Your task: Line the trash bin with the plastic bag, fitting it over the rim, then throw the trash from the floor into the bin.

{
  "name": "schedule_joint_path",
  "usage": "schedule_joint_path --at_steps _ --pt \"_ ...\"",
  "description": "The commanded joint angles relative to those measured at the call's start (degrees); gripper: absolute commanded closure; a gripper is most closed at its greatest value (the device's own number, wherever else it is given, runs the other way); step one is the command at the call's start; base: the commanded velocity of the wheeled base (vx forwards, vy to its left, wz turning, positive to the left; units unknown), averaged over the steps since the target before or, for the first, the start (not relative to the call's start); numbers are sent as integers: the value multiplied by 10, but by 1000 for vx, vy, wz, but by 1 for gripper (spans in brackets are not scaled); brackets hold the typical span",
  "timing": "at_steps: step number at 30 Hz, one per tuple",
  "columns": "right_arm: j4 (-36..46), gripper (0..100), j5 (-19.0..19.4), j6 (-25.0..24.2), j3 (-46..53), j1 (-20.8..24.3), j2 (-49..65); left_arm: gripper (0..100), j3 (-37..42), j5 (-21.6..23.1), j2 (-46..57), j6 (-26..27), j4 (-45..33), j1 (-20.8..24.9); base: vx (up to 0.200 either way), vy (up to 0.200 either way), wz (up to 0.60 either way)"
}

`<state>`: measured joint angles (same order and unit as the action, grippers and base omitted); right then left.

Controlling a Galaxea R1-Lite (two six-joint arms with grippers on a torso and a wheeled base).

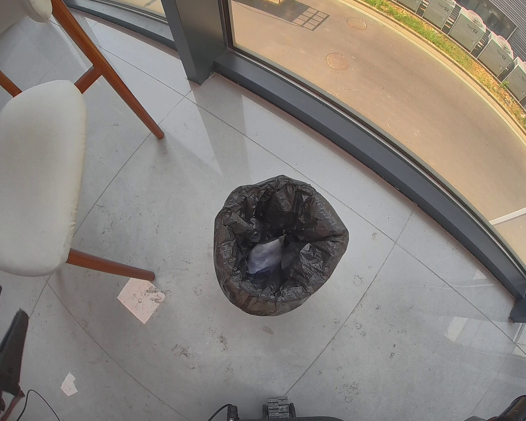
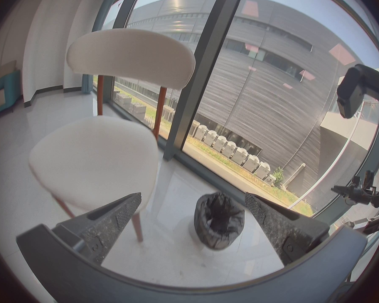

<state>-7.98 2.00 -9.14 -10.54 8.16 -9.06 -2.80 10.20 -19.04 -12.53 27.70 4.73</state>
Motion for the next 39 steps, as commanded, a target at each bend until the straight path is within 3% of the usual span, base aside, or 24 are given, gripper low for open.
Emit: schedule_joint_path --at_steps 1,6,8,13,19,23,26,30,34,39 --pt "51 0 -4 14 34 -34 36 0 -14 9 190 16 -157 -40 0 0 0" --pt "55 0 -4 20 61 -36 37 0 28 3 190 76 -190 -41 0 0 0" --pt "53 0 -3 25 77 -37 37 0 27 -14 190 91 -243 -42 0 0 0" --pt "47 0 5 44 105 -36 38 0 27 -31 190 103 -248 -42 0 0 0" --pt "53 0 20 88 105 -38 37 0 27 -29 190 184 -251 -42 0 0 0" --pt "55 0 24 108 105 -52 40 0 27 -28 190 182 -251 -42 0 0 0" --pt "55 0 27 110 105 -91 50 0 27 -29 190 145 -250 -43 0 0 0" --pt "57 0 33 130 105 -82 85 0 28 -44 190 140 -250 -44 0 0 0" --pt "59 0 27 140 105 -79 91 0 28 -98 190 144 -281 -43 0 0 0" --pt "80 0 4 109 105 -79 91 0 28 -90 190 147 -274 -43 0 0 0"
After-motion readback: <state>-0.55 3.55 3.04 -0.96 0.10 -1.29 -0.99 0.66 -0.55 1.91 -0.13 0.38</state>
